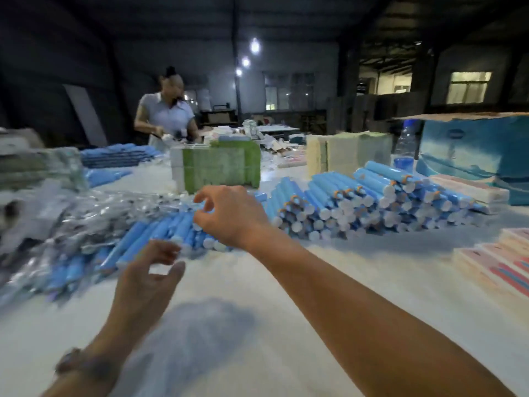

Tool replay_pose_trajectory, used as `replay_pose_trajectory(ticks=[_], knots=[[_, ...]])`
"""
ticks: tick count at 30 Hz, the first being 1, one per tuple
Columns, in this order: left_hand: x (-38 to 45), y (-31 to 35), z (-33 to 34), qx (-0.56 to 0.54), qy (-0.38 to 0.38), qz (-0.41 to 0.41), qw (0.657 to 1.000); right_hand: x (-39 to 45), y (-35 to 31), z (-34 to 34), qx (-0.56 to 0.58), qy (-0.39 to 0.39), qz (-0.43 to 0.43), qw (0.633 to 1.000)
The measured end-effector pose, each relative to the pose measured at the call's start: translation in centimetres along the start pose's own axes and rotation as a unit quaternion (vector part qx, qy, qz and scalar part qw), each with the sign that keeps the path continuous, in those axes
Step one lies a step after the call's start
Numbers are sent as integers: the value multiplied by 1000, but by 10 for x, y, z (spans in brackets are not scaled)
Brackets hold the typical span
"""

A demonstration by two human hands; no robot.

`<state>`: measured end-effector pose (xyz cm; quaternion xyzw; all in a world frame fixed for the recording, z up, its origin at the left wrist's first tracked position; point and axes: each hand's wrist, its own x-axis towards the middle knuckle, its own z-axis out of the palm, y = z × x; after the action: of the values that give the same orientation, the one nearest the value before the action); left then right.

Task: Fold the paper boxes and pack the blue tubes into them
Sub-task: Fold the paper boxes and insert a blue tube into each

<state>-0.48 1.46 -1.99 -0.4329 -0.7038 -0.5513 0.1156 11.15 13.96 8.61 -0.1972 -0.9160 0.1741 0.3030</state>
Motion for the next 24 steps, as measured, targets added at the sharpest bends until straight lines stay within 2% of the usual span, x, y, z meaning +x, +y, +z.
replay_pose_trajectory(ticks=[3,8,12,15,20,22,24], knots=[[9,-5,-14,47,48,18,998,6,-36,38,102,55,-36,993],[36,-36,-66,191,101,-88,972,-9,-57,65,146,36,-114,982],[47,-65,-118,399,83,-217,887,-13,-62,68,169,26,-134,976],[50,-69,-154,450,26,-331,829,-16,-64,72,168,12,-151,974],[29,-77,-198,486,-72,-450,746,-19,-66,78,169,-11,-162,972],[17,-78,-199,513,-123,-470,708,-20,-68,79,177,-18,-162,971],[11,-75,-195,539,-132,-445,703,-22,-69,81,174,-25,-167,970]])
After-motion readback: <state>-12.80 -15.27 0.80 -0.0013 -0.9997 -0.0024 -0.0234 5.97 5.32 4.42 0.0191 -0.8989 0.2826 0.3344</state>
